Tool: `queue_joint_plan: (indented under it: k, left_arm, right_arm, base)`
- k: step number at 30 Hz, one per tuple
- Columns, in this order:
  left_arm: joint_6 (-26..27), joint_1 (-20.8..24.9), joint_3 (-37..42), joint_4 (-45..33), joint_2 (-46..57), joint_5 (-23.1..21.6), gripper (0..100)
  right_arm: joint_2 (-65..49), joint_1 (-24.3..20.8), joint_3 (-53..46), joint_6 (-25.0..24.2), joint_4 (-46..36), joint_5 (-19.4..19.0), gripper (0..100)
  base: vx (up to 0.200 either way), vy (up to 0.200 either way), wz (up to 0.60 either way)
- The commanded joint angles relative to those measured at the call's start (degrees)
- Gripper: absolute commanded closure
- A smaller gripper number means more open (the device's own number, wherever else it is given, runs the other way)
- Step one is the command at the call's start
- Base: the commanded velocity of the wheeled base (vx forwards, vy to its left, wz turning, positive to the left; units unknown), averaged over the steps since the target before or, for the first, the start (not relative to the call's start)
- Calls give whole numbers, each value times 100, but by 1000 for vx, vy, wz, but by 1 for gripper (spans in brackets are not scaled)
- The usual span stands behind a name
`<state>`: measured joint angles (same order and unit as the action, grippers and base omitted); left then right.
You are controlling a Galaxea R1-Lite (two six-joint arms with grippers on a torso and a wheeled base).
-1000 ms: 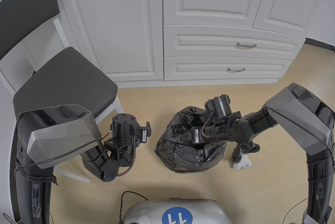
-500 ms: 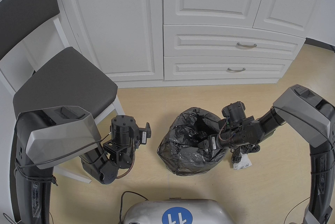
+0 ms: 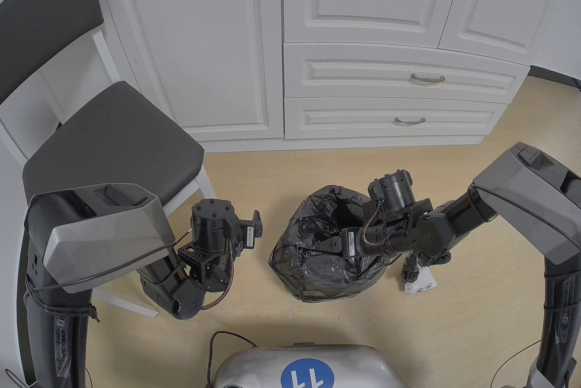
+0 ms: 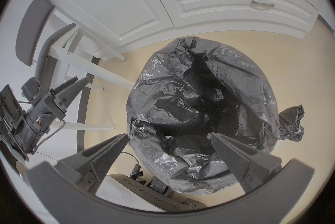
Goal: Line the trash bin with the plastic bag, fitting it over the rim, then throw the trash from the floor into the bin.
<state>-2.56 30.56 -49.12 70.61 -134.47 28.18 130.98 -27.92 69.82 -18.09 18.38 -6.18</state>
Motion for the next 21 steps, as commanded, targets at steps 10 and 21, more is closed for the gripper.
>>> queue_joint_plan:
  k: [10,21]
  left_arm:
    - [-8,2,51,23,53,3,0]
    - [-16,-6,16,23,9,-6,0]
  right_arm:
    - [209,-434,-179,16,34,-15,0]
    - [-195,-495,-952,913,-10,-366,0]
  base:
    - [0,0,0]
    - [0,0,0]
